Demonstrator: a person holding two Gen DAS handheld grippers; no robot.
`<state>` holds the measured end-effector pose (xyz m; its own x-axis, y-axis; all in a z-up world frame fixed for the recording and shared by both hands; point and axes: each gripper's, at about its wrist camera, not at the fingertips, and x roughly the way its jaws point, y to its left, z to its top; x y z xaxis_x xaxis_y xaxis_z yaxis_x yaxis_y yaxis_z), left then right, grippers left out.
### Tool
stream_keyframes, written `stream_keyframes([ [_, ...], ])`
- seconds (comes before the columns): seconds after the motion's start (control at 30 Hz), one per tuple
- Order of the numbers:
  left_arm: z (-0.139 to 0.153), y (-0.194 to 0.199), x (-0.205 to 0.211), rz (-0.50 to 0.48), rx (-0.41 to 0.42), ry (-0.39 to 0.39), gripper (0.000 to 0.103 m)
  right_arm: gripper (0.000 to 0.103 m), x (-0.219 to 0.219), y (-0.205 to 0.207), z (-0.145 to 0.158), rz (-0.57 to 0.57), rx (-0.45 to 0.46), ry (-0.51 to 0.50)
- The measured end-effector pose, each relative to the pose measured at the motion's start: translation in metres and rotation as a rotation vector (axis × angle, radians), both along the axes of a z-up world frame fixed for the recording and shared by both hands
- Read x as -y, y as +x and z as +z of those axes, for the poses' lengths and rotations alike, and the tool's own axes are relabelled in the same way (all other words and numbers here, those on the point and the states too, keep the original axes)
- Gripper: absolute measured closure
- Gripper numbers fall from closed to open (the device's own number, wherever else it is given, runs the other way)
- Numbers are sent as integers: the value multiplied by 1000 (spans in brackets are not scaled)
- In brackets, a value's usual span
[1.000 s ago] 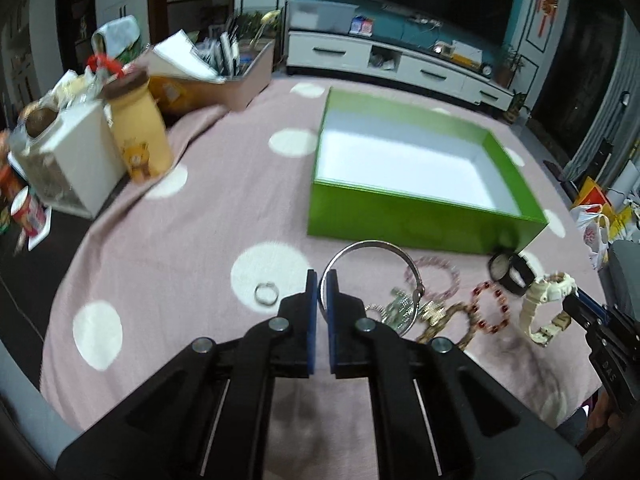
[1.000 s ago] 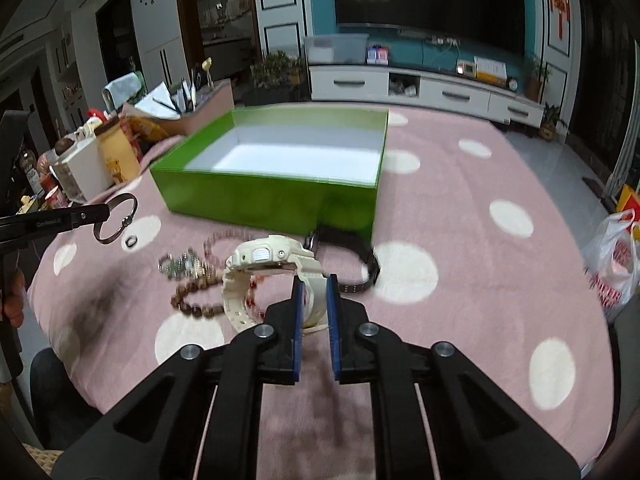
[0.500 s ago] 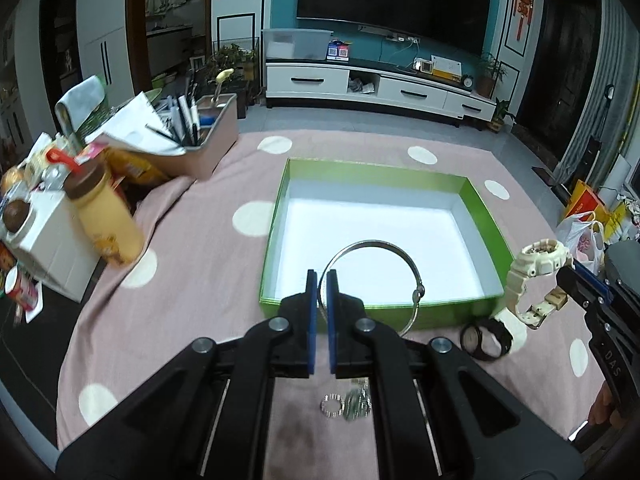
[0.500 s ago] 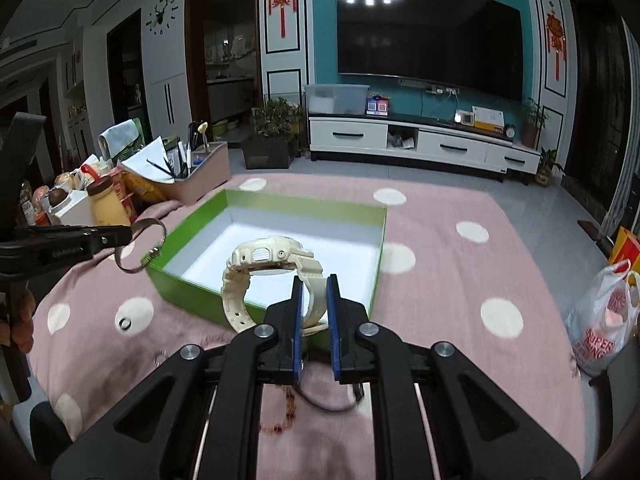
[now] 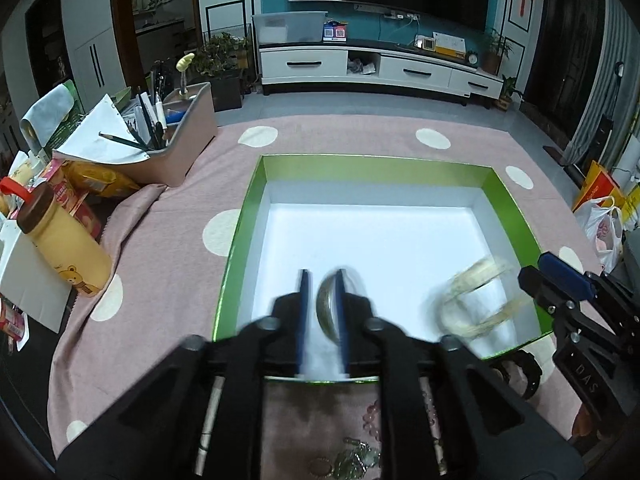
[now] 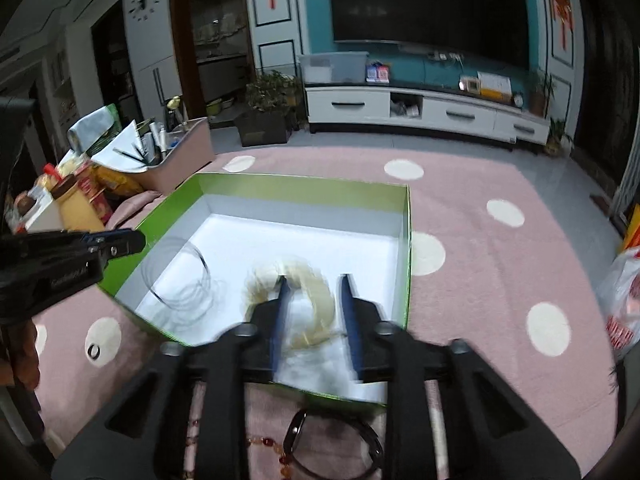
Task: Organize jewelry
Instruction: 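Lower the white watch into the green box with the right tool while the left tool drops the bangle in, then grasp the red bead bracelet with the right tool while the left tool grasps the small dark ring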
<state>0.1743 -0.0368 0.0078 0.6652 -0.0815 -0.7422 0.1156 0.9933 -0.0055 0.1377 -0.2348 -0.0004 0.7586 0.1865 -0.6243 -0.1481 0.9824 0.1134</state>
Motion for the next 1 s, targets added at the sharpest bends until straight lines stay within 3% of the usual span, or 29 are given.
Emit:
stream_keyframes([
  [0.1, -1, 0, -2, 7, 10, 5, 55, 60, 13, -8, 4, -29, 16, 25],
  [0.17, 1, -3, -10, 21, 11, -3, 53, 59, 21, -13, 7, -47, 22, 31],
  [0.23, 2, -6, -18, 38, 8, -21, 43, 57, 31, -20, 10, -69, 26, 34],
  [0.4, 8, -28, -46, 80, 19, -42, 37, 52, 55, -46, 12, -115, 16, 51],
  [0.67, 12, -77, -100, 181, 31, -45, 32, 52, 63, -88, 11, -120, 0, 59],
  [1.0, -12, -136, -140, 256, -33, -62, 31, 52, 44, -127, 8, -70, -28, 68],
])
